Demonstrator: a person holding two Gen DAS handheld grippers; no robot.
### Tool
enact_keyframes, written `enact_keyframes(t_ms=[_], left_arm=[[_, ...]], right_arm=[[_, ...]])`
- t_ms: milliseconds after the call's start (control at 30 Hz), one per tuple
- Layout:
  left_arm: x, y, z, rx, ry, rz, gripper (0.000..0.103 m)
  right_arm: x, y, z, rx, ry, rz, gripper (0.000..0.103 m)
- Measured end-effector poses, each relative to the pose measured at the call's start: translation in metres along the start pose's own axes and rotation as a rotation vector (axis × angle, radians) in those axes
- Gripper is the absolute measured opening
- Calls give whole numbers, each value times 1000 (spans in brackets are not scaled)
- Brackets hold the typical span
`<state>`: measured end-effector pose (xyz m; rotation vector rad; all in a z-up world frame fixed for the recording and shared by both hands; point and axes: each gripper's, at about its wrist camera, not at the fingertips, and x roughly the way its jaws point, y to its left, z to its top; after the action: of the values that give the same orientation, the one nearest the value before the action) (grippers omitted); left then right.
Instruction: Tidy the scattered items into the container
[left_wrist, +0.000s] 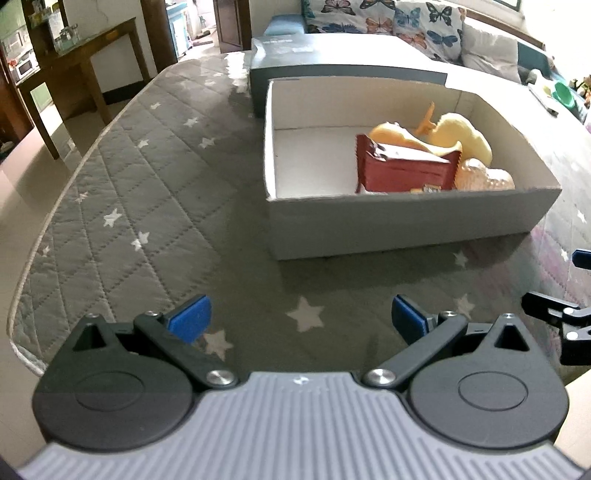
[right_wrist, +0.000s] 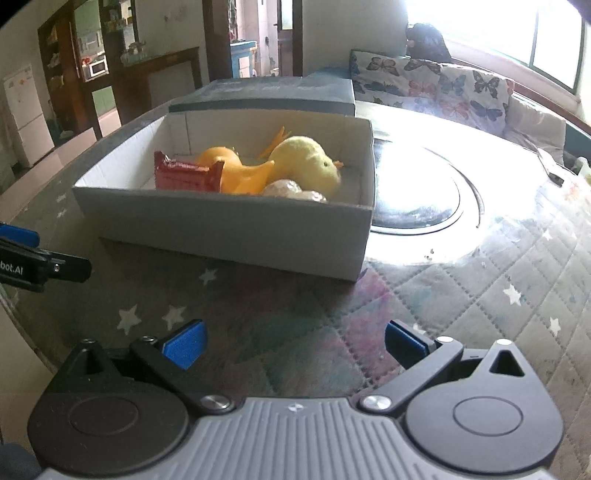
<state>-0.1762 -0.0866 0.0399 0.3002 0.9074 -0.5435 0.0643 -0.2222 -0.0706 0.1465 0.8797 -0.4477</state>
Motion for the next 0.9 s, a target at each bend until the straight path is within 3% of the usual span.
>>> enact_keyframes(t_ms=[533, 900], left_arm=[[-15, 4, 62, 5, -56, -18, 103], [-3, -4, 95, 19, -60, -14, 103]], right_arm=[[-18, -21, 71, -8, -106, 53, 103], [-5, -19, 108, -45, -119, 50, 103]])
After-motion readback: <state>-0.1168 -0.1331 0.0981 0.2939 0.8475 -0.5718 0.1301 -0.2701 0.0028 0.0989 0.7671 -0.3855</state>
